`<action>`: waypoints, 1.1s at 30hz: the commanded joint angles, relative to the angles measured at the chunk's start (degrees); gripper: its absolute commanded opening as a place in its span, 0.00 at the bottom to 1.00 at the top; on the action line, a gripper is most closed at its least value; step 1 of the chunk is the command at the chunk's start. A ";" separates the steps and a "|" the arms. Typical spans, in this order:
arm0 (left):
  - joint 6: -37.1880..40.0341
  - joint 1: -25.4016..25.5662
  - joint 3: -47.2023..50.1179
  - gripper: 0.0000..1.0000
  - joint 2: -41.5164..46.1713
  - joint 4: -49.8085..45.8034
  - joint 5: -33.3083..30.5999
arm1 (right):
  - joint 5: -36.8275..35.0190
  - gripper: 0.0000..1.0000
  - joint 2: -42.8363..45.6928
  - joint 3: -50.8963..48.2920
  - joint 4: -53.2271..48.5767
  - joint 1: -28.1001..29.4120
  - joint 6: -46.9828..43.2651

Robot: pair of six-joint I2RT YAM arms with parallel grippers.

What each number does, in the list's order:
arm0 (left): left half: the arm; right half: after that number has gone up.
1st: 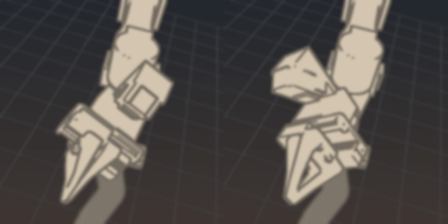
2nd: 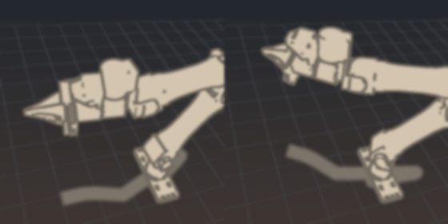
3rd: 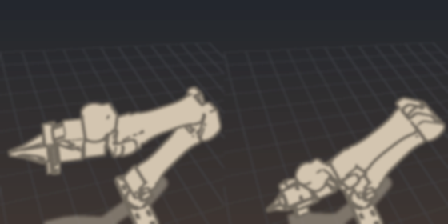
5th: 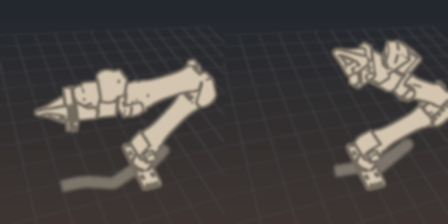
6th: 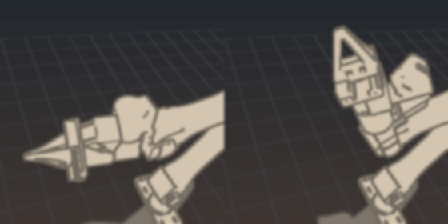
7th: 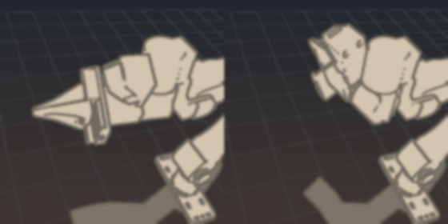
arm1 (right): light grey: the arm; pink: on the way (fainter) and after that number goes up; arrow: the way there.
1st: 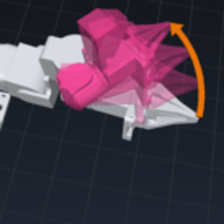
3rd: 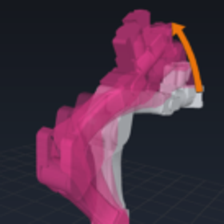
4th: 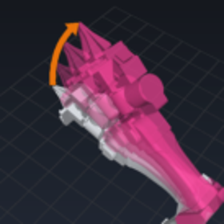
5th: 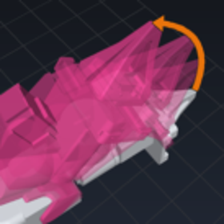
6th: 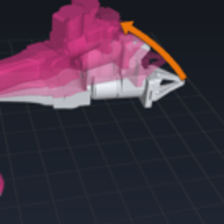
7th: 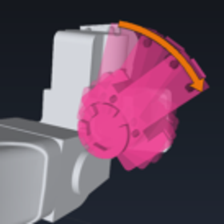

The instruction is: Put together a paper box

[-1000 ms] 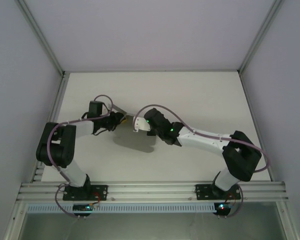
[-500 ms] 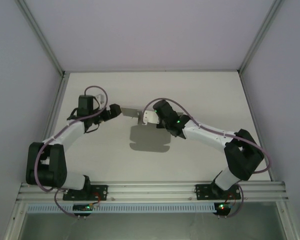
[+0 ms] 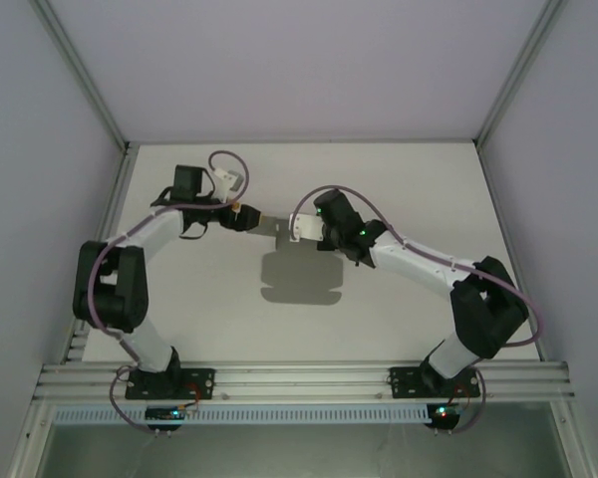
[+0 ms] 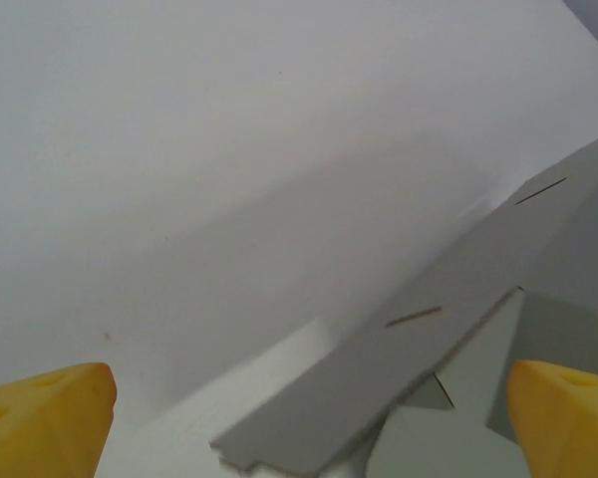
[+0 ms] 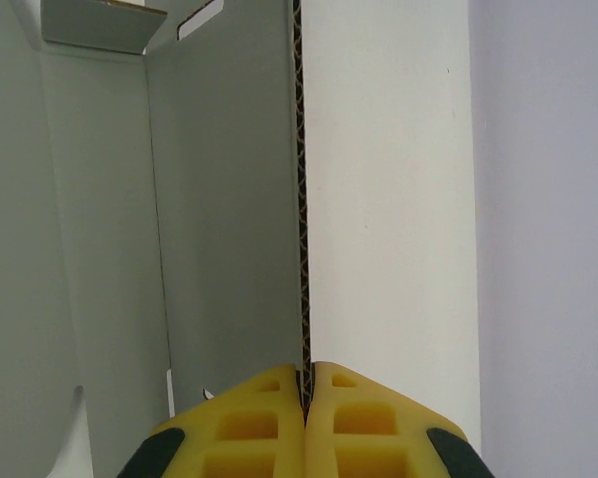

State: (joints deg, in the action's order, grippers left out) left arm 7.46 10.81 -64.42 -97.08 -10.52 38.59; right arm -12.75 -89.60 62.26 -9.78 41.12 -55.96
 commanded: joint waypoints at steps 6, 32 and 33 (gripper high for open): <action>10.55 3.14 -7.88 0.68 -7.39 -12.59 1.81 | 2.92 0.00 -1.36 2.92 -1.90 -1.04 1.99; 1.46 4.13 -4.16 0.00 -5.02 -4.38 -4.16 | 1.52 0.00 -1.56 3.78 -2.08 -1.69 4.68; -0.13 4.60 -3.53 0.00 -4.67 -2.80 -5.09 | 1.40 0.00 -1.46 3.45 -1.60 -1.35 5.17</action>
State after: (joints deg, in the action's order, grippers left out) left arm 12.43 15.46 -69.36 -104.27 -18.26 37.60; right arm -11.25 -91.31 64.95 -12.62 38.92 -52.90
